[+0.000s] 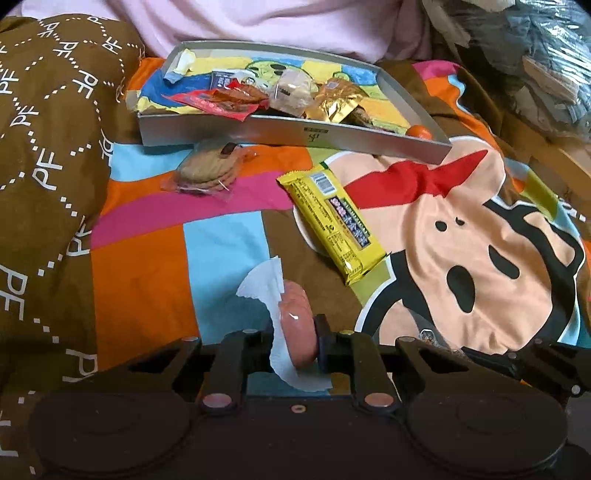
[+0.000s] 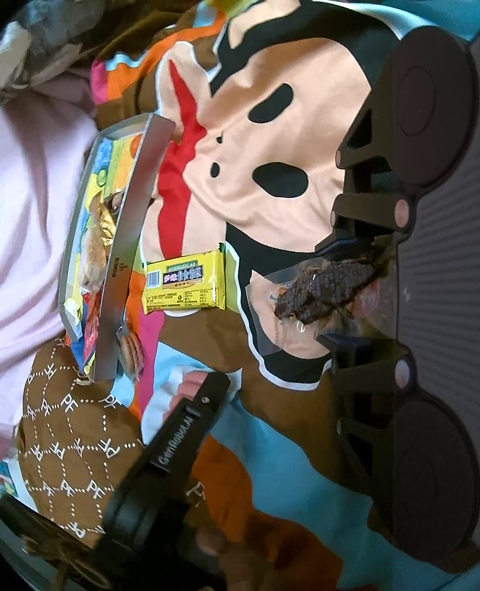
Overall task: Organize snacks
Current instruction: 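Lift the sausage pack with the left tool while the right tool lifts the jerky pack, then carry both packs over the tray and open both tools to release them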
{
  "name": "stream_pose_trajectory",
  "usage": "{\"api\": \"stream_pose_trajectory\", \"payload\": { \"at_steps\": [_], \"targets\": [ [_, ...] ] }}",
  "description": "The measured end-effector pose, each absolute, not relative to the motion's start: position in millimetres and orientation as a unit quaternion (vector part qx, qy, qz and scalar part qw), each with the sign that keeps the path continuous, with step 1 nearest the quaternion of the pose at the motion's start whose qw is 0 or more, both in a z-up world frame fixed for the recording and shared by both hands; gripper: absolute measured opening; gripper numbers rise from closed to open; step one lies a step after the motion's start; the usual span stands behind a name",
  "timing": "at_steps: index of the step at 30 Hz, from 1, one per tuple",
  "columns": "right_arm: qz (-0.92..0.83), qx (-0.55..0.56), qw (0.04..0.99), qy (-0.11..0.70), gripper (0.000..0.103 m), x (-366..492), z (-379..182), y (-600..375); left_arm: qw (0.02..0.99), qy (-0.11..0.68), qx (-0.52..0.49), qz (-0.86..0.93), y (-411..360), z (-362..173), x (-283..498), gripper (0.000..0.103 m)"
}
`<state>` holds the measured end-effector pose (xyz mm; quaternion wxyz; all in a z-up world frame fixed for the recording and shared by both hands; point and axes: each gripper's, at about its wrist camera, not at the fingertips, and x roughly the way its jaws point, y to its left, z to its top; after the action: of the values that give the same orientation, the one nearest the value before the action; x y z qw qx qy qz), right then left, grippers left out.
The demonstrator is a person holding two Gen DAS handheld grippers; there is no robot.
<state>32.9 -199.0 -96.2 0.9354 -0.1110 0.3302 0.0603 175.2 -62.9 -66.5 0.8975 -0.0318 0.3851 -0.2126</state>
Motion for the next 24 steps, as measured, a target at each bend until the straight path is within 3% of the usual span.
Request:
{"api": "stream_pose_trajectory", "payload": {
  "at_steps": [8,24],
  "targets": [
    [0.028,-0.195,0.939,0.283,0.046,25,-95,-184,0.905,0.365,-0.044,-0.215,-62,-61,172,0.019],
    [0.031,-0.185,0.965,0.184,0.046,90,-36,-206,0.934,0.293,-0.072,-0.192,-60,-1,227,0.019]
  ]
}}
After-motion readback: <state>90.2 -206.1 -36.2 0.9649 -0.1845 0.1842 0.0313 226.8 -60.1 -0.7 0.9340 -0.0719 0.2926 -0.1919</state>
